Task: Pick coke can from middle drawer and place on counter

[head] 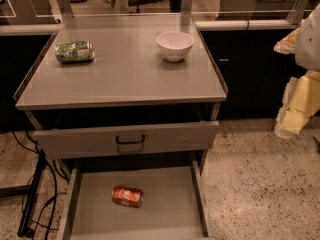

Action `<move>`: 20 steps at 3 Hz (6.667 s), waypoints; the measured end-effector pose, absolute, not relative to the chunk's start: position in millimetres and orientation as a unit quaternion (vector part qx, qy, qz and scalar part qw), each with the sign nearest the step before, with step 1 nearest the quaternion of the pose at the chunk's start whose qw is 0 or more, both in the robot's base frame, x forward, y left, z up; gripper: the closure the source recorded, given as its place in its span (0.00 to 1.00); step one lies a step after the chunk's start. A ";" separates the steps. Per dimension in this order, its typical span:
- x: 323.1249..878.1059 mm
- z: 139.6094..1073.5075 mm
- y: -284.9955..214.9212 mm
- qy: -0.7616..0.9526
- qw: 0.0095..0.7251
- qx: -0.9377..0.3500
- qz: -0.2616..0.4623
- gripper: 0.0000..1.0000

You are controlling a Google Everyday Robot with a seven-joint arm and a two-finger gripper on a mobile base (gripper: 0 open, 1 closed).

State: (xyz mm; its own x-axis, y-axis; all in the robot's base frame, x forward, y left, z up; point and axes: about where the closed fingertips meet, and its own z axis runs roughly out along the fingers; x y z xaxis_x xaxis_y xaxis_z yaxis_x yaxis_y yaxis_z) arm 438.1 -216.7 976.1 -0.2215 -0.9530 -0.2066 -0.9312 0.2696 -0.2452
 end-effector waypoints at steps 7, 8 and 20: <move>406.7 818.5 -142.0 0.790 0.230 -0.558 0.109 0.00; 406.0 774.9 -108.2 0.783 0.226 -0.565 0.125 0.00; 472.7 504.7 -3.9 0.758 0.303 -0.550 0.176 0.00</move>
Offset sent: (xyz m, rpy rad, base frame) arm -0.0009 0.0199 -0.0379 0.1384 0.0355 0.0475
